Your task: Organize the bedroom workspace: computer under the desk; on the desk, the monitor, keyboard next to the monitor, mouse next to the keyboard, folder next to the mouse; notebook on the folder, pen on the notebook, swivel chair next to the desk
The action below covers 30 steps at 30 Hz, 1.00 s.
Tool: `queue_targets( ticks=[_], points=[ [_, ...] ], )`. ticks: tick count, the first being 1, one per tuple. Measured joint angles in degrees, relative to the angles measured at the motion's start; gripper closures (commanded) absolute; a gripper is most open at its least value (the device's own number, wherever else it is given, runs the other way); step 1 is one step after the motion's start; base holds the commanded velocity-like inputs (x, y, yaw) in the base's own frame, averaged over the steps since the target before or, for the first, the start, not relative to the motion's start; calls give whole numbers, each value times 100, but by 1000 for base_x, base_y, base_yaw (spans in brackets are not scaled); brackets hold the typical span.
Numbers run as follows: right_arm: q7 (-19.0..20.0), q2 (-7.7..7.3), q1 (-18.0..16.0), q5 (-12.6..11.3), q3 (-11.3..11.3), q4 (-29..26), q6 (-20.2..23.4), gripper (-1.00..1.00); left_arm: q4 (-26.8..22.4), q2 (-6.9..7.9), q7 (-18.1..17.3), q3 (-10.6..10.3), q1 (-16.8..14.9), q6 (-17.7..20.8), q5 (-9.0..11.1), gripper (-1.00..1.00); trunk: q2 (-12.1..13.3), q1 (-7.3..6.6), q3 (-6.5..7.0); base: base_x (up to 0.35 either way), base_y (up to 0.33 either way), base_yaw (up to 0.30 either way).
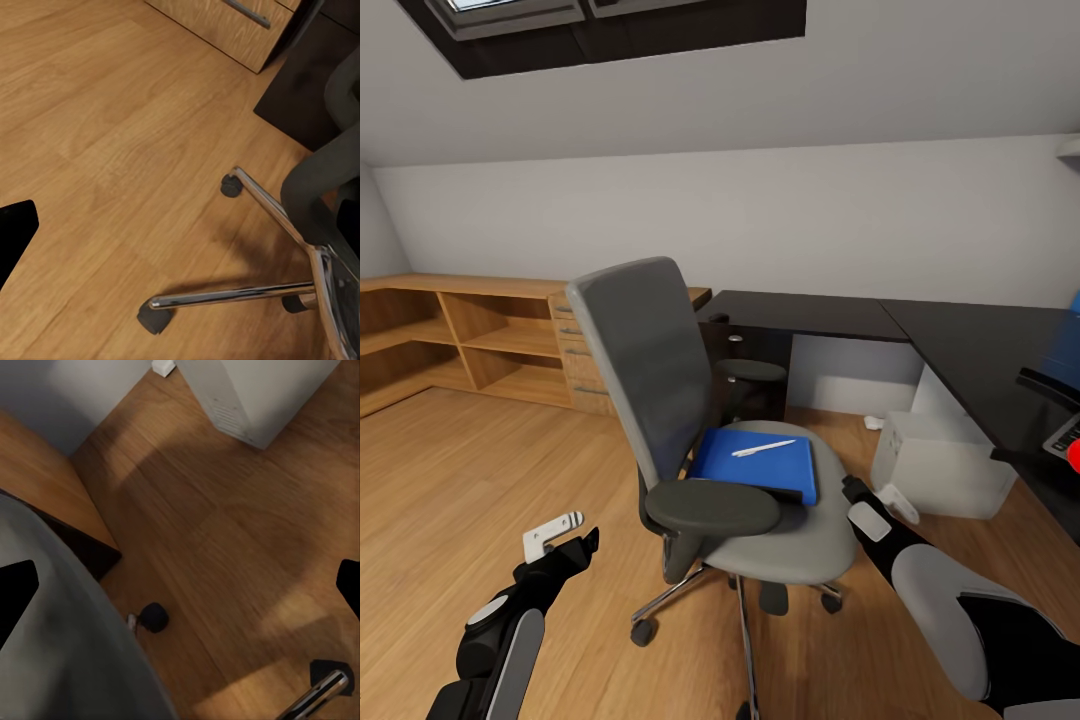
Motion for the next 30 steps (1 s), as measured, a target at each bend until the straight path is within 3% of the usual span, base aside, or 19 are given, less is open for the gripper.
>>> queue_targets(
  ticks=[10, 30],
  points=[
    [-4, -94, 4, -59, -59, -234, 1, -100, 8, -4, 0, -17, 0, 0, 0, -100, 1, 1, -1, -38, 0, 0],
    [-4, -103, 4, -63, -71, -266, 61, -100, 9, 2, 0, -35, -1, 0, 0, -100, 1, 1, -1, -1, 0, 0]
  ],
)
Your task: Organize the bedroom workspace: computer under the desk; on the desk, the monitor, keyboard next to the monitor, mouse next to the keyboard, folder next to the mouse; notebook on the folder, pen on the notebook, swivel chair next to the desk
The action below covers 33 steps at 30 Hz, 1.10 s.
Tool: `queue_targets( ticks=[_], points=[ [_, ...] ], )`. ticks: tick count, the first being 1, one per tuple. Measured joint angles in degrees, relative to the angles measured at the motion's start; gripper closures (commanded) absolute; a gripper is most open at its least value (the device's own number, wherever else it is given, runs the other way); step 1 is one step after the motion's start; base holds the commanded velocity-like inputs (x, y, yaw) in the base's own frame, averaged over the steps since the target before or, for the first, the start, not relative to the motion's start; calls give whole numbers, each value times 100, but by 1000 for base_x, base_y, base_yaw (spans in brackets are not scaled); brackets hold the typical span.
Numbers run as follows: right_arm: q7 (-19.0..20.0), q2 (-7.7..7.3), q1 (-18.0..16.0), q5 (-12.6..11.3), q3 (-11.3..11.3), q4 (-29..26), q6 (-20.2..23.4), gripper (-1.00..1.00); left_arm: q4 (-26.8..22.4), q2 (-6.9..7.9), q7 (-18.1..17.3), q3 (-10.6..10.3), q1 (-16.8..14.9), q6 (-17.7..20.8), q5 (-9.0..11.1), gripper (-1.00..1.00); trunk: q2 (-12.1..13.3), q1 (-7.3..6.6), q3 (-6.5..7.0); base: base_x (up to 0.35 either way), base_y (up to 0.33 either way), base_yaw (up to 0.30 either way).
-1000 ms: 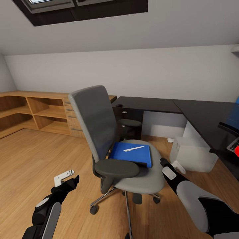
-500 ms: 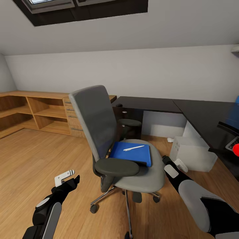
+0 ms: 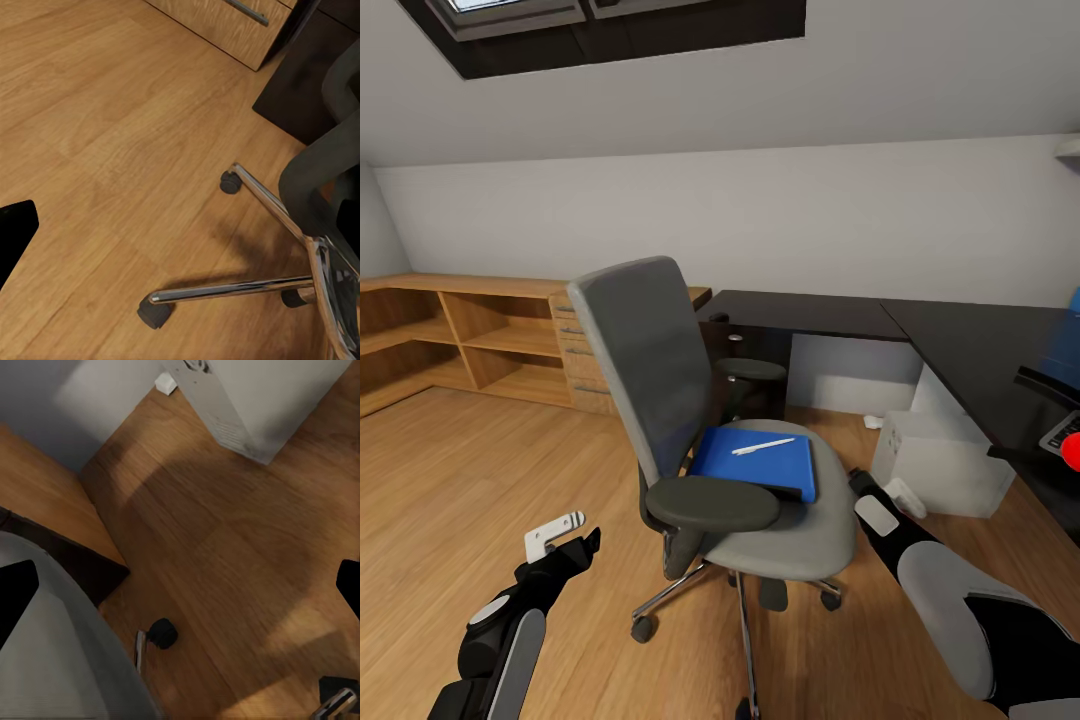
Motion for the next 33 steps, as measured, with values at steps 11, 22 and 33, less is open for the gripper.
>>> queue_targets(
  ticks=[11, 22, 33],
  points=[
    [668, -130, -1, -57, -484, -11, 1119, -100, 6, 0, -1, -7, 0, 4, 0, -100, 0, 0, 0, 0, 0, 0],
    [1158, -243, -3, -103, -608, 10, 1598, -100, 17, 0, -2, -48, 0, 7, -3, -100, 0, 0, 0, 0, 0, 0],
    [1185, -246, -6, -98, -632, 5, 1622, -100, 16, 1, -2, -51, 1, 3, -7, -100, -1, 0, 0, 0, 0, 172]
  ],
)
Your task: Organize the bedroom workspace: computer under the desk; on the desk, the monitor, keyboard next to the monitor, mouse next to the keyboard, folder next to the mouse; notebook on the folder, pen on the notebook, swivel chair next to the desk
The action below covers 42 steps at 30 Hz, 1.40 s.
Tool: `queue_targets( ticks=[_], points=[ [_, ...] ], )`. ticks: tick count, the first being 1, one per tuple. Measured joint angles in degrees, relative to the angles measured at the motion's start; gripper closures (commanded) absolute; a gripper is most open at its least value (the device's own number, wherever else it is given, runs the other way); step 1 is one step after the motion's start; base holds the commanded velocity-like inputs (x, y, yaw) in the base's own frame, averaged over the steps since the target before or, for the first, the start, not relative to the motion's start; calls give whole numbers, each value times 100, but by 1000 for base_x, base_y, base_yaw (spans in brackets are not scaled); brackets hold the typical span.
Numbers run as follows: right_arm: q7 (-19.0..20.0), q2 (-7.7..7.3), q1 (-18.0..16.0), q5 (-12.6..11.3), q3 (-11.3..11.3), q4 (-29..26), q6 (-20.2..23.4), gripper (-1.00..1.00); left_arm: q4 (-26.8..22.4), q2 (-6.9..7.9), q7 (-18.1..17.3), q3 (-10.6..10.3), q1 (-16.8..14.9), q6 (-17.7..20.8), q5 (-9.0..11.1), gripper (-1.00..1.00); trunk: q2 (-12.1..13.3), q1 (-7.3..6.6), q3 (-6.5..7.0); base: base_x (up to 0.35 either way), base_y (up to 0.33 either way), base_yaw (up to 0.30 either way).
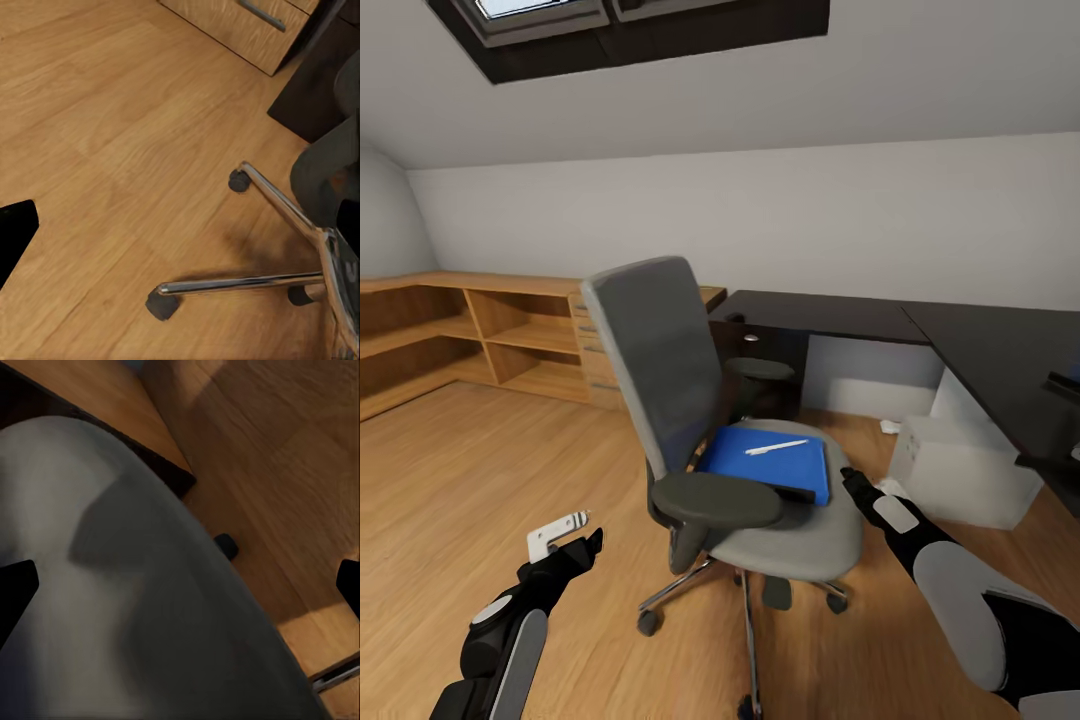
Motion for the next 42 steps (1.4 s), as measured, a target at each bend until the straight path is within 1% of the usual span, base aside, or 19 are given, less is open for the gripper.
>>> queue_targets(
  ticks=[4, 11, 17, 42],
  points=[
    [-3, -5, -3, 63, -42, -9, -2, -100, -1, 0, -11, 1, 1, -2, -1, -100, -1, -1, 1, 16, 12, 267],
    [-1, -4, -2, 39, 0, -12, 1, -100, -2, -1, -15, -9, 0, -2, -1, -100, -1, -3, 1, 183, 93, 265],
    [8, -2, 0, 2, -13, -7, 2, -100, 11, -4, -11, -36, -4, -2, -7, -100, 0, 0, 1, 46, 15, 54],
    [-3, 2, 4, -16, 1, 33, 0, -100, 9, 0, -7, -36, -3, 6, -11, -100, 1, 3, -1, -310, 0, 0]
  ],
)
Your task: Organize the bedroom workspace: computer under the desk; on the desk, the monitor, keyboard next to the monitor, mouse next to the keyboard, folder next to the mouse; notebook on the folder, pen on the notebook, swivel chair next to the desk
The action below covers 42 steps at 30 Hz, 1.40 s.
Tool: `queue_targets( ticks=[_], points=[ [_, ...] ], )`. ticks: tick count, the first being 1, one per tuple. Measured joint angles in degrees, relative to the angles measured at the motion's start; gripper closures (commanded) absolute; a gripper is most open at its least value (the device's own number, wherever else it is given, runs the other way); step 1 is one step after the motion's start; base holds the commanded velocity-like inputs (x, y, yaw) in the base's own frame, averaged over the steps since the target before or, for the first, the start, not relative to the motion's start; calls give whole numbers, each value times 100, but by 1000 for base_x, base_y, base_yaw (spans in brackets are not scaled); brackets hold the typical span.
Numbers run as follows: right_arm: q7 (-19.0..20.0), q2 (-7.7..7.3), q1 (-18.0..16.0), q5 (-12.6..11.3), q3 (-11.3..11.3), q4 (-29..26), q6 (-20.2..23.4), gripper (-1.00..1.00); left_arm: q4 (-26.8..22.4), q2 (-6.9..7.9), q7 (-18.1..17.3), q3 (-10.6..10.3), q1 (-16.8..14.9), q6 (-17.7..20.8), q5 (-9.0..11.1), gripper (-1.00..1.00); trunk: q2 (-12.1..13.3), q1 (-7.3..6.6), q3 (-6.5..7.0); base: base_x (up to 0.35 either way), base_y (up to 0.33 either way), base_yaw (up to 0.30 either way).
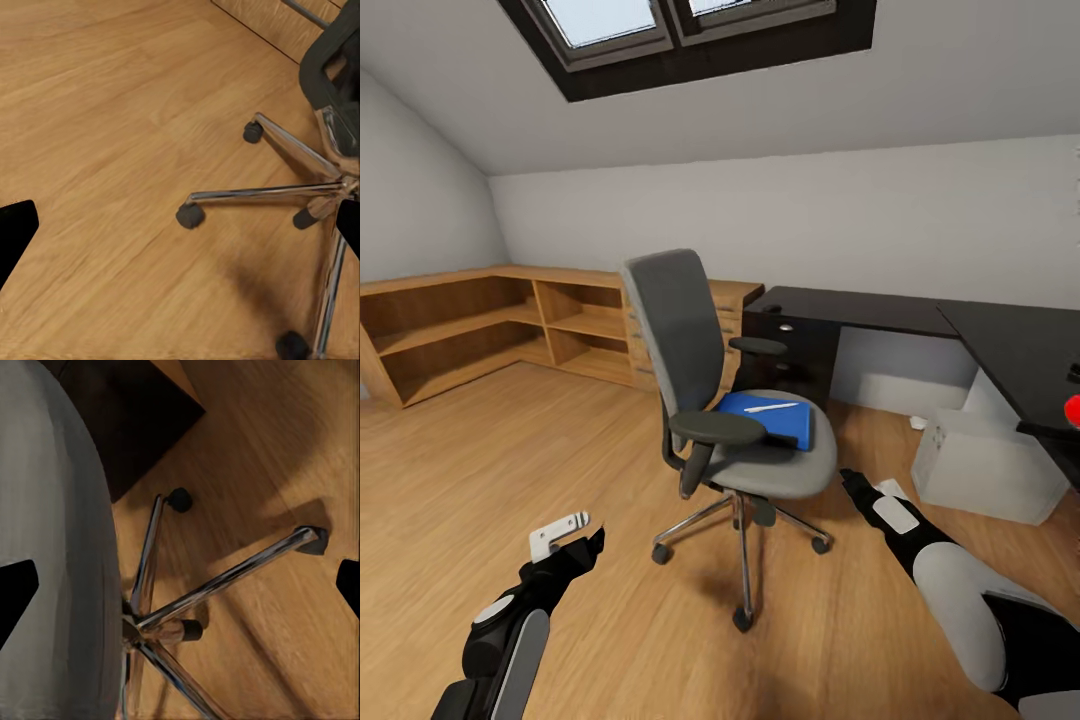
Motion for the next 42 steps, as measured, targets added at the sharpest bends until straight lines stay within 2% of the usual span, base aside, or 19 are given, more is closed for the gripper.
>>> queue_targets(
  ticks=[9, 13, 14, 19, 27, 29, 31, 42],
  points=[
    [8, 47, 0, -1, 1, 32, 0, -100, 2, 0, 0, 0, 2, 0, 0, -100, 0, -1, 0, -217, 0, 0],
    [9, 135, 0, -1, 4, 40, 24, -100, 2, -6, 0, -2, 2, 0, 5, -100, 0, -2, 0, -105, 0, 0],
    [9, 180, 0, -2, 7, 42, 57, -100, 1, -8, 4, -16, 1, 0, 5, -100, 0, -2, 0, -16, 0, 0],
    [9, 196, 0, 1, 7, 43, 67, -100, 1, -2, 17, -140, 2, 0, 2, -100, 0, -3, 0, -8, 0, 54],
    [7, 220, -1, 5, 7, 44, 69, -100, 0, -5, 25, -197, 3, 1, 1, -100, 0, -3, 0, -2, 0, 190],
    [-11, 214, -3, 86, -63, 35, 68, -100, -2, -3, 25, -200, 4, 3, 1, -100, -1, -3, 0, 0, 0, 241],
    [8, 225, -1, 10, 6, 44, 69, -100, 0, -3, 27, -206, 3, 4, -2, -100, 0, -3, 0, 0, 0, 254],
    [8, 222, 0, 6, 10, 41, 70, -100, 1, 0, 25, -320, 2, 8, -8, -100, -1, -4, 0, 24, 0, 216]
  ],
)
